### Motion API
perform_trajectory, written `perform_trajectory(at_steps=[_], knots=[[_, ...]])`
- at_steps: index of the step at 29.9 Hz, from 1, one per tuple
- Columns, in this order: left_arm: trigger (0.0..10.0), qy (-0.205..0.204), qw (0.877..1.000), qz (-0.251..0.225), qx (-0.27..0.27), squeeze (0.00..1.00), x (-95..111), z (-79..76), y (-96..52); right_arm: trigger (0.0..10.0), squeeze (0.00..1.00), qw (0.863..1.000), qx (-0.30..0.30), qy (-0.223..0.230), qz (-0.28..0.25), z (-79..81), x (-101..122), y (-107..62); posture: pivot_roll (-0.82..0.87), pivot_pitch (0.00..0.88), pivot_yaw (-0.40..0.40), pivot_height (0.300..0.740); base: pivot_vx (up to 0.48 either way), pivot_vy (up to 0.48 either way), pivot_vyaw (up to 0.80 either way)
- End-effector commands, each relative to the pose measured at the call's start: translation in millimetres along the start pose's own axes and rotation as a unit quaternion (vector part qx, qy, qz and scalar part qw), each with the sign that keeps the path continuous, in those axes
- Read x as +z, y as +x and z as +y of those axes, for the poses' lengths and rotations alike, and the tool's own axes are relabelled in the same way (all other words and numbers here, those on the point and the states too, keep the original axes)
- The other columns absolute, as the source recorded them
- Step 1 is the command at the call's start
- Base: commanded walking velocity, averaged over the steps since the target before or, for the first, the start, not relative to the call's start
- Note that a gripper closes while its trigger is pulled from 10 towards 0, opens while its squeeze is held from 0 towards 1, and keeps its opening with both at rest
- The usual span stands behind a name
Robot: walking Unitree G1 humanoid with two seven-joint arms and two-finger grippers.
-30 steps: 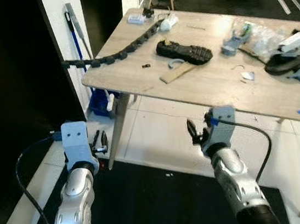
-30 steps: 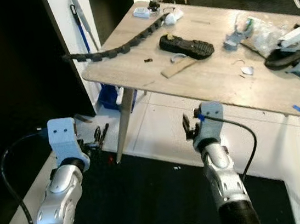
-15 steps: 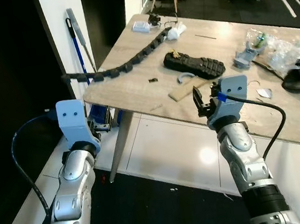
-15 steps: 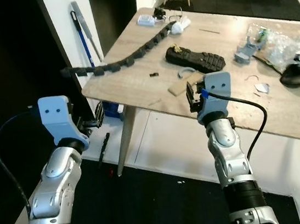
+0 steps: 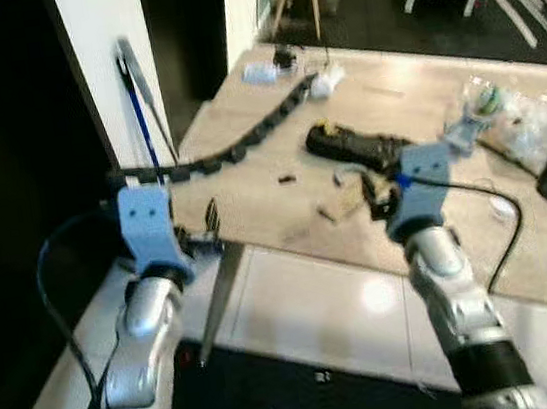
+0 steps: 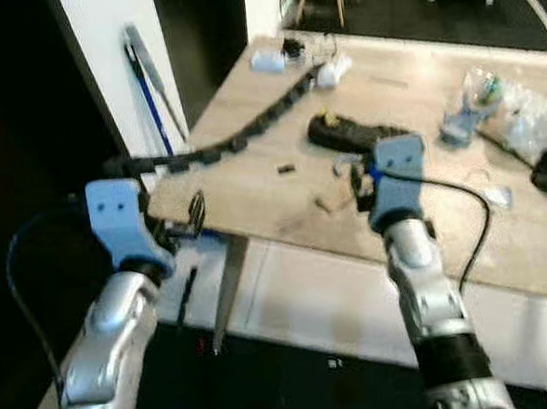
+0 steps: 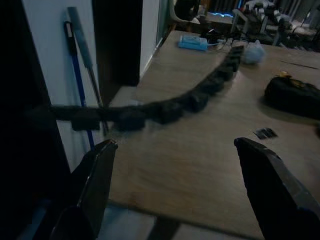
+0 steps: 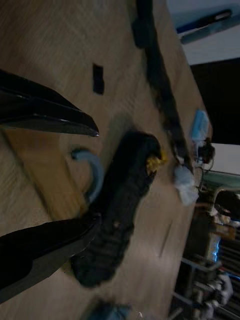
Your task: Picking trash to rubbish bin
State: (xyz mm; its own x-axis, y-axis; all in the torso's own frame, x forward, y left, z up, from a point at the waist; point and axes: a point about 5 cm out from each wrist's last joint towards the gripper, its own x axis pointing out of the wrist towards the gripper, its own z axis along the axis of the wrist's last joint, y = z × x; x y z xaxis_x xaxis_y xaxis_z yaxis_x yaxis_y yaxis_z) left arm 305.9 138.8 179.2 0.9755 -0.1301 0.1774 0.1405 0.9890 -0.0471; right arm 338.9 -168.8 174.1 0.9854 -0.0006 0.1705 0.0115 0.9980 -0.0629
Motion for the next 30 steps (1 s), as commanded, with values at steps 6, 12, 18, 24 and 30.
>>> perform_trajectory(at_steps=[6,12,18,24,30], knots=[[10.0,0.001,1.000,0.007,-0.008,0.00,-2,-3.3,-2.8,10.0,0.00,1.000,0.009,0.001,0.018,-1.2,-7,-4.0,0.01,0.139,-0.037,0.740,0.423,0.000,-0.40],[10.0,0.004,1.000,0.026,-0.010,0.00,-9,-2.9,-4.4,10.0,0.00,0.998,0.047,-0.005,0.029,11.7,-9,-7.4,0.01,0.139,-0.037,0.740,0.254,0.000,0.00],[10.0,0.010,0.999,0.027,-0.021,0.00,-10,-6.2,-4.9,10.0,0.00,0.998,0.055,-0.009,0.043,14.1,-12,-8.2,0.00,0.145,-0.038,0.740,0.000,0.000,0.00],[10.0,0.018,0.999,0.026,-0.025,0.00,-9,-6.7,-4.2,10.0,1.00,0.995,0.073,-0.003,0.065,13.8,-18,-9.8,0.00,0.150,-0.039,0.740,0.000,0.000,0.00],[10.0,0.018,0.999,0.025,-0.030,0.00,-9,-7.4,-4.0,10.0,1.00,0.994,0.085,-0.006,0.075,15.0,-19,-10.1,0.00,0.149,-0.039,0.740,0.000,0.000,0.00]])
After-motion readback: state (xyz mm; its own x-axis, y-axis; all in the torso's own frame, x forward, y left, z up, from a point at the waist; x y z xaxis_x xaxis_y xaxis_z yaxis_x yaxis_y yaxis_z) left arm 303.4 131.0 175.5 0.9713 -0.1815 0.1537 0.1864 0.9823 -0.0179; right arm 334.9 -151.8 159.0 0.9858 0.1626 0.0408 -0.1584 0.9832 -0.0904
